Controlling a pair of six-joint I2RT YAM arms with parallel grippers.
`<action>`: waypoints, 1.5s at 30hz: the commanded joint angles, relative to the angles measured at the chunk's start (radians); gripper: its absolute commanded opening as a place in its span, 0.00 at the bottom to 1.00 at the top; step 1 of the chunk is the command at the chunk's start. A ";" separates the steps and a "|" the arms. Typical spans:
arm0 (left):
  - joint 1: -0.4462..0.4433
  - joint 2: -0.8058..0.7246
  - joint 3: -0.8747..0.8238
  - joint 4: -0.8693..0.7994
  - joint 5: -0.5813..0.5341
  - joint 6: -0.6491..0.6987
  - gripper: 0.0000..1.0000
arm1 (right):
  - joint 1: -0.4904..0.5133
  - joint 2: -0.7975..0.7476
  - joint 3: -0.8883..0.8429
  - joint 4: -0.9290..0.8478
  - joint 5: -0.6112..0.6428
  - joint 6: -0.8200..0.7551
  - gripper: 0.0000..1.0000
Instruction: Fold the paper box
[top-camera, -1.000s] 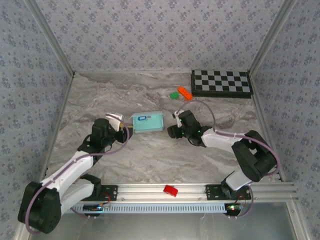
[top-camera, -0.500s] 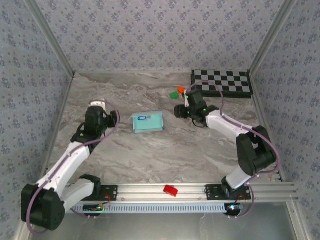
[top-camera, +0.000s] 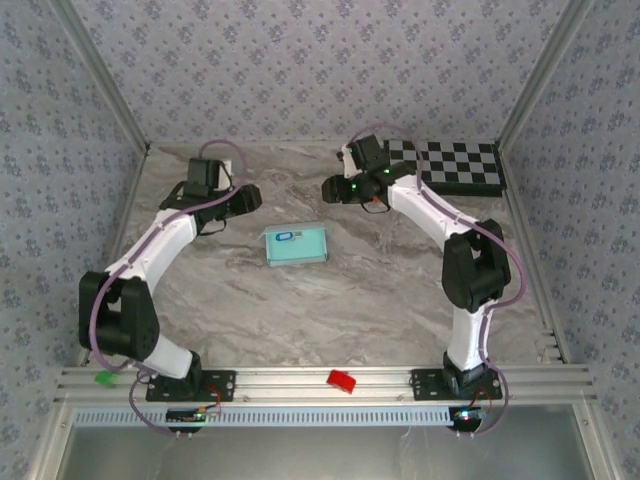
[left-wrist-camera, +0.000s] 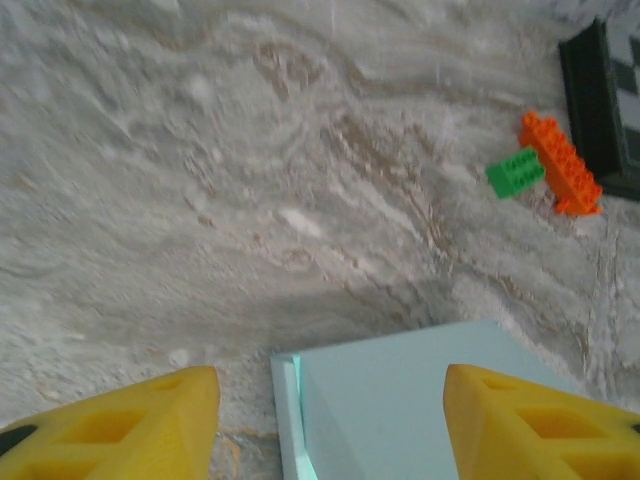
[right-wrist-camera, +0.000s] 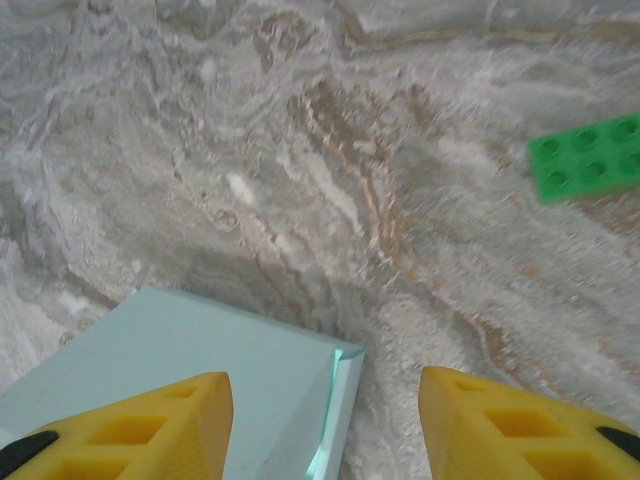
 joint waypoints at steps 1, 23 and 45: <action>-0.012 0.032 0.036 -0.055 0.094 -0.021 0.60 | 0.013 0.040 0.044 -0.083 -0.056 0.019 0.54; -0.058 0.148 -0.084 -0.052 0.106 -0.022 0.53 | 0.066 0.104 -0.040 -0.078 -0.075 0.011 0.54; -0.089 0.175 -0.183 -0.008 0.063 -0.051 0.51 | 0.099 0.164 -0.109 -0.054 -0.025 0.013 0.45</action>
